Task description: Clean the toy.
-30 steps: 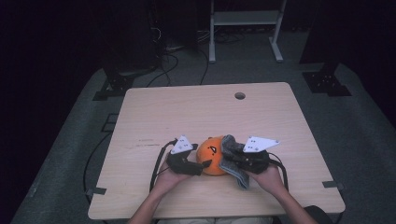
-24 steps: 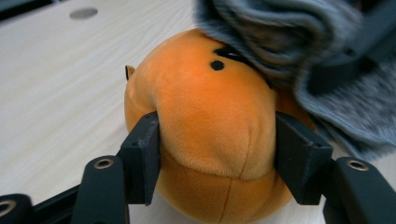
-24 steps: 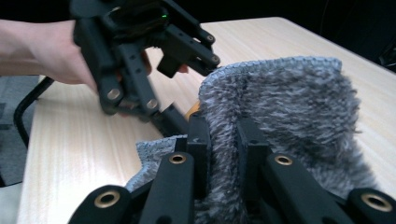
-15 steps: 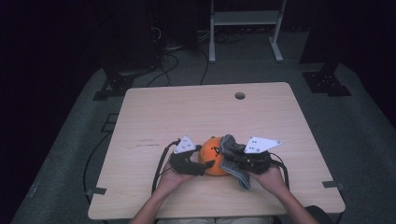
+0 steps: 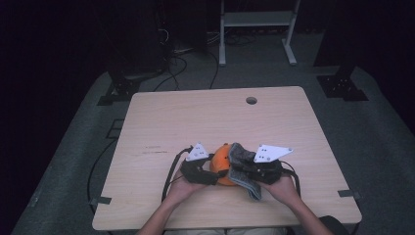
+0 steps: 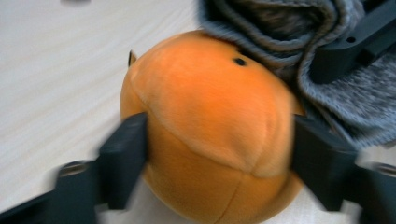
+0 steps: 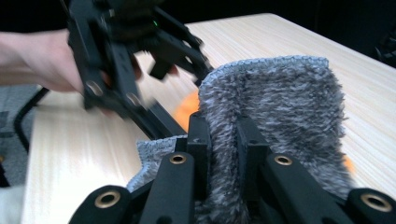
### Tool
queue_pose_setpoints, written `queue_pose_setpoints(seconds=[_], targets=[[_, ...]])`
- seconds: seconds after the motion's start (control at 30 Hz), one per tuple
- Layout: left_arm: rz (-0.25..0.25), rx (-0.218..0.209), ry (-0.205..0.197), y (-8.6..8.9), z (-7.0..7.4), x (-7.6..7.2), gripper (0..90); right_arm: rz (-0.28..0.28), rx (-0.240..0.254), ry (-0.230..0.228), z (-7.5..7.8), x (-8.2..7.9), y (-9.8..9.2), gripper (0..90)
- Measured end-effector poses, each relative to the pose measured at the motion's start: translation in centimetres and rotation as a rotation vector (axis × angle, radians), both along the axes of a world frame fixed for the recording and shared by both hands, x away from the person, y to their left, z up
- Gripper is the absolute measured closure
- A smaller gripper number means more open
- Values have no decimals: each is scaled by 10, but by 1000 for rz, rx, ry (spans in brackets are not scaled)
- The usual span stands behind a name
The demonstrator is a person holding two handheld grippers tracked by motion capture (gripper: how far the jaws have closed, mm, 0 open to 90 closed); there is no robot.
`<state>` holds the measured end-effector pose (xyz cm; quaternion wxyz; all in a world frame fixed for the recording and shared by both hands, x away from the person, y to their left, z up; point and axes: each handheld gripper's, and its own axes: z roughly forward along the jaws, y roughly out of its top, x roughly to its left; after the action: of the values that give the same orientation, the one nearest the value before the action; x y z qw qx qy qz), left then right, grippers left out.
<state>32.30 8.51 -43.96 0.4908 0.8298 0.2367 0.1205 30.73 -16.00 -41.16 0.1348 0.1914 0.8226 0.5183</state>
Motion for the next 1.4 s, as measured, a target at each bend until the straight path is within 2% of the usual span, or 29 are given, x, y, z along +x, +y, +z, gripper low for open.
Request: queue_pose_setpoints(seconds=[0.03, 0.07, 0.1, 0.27, 0.3, 0.33, 0.37, 0.4, 0.43, 0.5, 0.6, 0.63, 0.73, 0.77, 0.8, 0.83, 0.87, 0.9, 1.0, 1.03, 1.13, 1.2, 1.23, 1.27, 1.3, 1.33, 1.4], targets=[[-24, 53, -69, -3, 1, -7, 363, 13, -9, -25, 3, 0, 8, 783], [-24, 53, -69, -3, 1, -7, 376, 13, -9, -25, 3, 0, 8, 783], [-45, 86, -108, -4, 3, -10, 382, 1, -14, -36, 6, 3, 8, 782], [-68, 94, -128, -4, 2, -11, 382, -45, -1, -28, 7, 9, -9, 778], [-78, 107, -140, -6, 3, -12, 379, -35, 5, 8, 5, 11, -16, 746], [-78, 107, -140, -6, 3, -12, 378, -35, 5, 8, 5, 11, -16, 746], [-84, 113, -154, -8, 2, -14, 378, -34, 2, -9, 3, 10, -17, 696], [-84, 113, -154, -8, 2, -14, 378, -34, 2, -9, 3, 10, -17, 696], [-84, 116, -157, -8, 3, -15, 378, -31, -16, -36, 2, 9, -16, 606], [-91, 133, -169, -9, 3, -17, 379, -14, -30, -52, 1, 9, -15, 571], [-99, 143, -177, -10, 3, -18, 379, 2, -30, -40, -2, 11, -14, 545], [-102, 148, -180, -12, 3, -17, 377, 1, -23, -7, -4, 13, -14, 531], [-99, 147, -165, -12, 2, -16, 328, -9, -13, 10, -8, 14, -13, 551], [-87, 134, -141, -11, 2, -15, 274, -20, -18, 40, -10, 15, -10, 617], [-76, 111, -105, -10, 3, -13, 274, -20, -18, 40, -10, 15, -10, 617], [-51, 55, -21, -9, 4, -7, 184, -33, -30, 42, -10, 13, -7, 700], [-51, 55, -21, -9, 4, -7, 179, -33, -30, 42, -10, 13, -7, 700], [-27, 26, 9, -7, 3, -5, 187, -46, -25, 42, -10, 12, -4, 737], [-23, 39, -14, -6, 3, -5, 301, -52, -31, 30, -9, 11, -3, 753], [-26, 51, -46, -7, 3, -7, 327, -58, -21, 29, -6, 10, -5, 762], [-35, 61, -59, -7, 3, -7, 348, -59, -8, 35, -3, 12, -10, 766], [-43, 71, -74, -6, 2, -7, 357, -81, -6, 31, -1, 14, -17, 768], [-41, 65, -67, -3, 1, -7, 354, -120, -25, 34, -2, 17, -25, 768], [-41, 65, -67, -3, 1, -7, 337, -120, -25, 34, -2, 17, -25, 768], [-38, 61, -56, -2, 2, -6, 297, -123, -19, 78, -5, 22, -32, 768], [-34, 48, -38, -2, 3, -5, 297, -123, -19, 78, -5, 22, -32, 768], [-23, 10, -4, -2, 6, -3, 182, -119, -13, 89, -8, 21, -32, 768]])
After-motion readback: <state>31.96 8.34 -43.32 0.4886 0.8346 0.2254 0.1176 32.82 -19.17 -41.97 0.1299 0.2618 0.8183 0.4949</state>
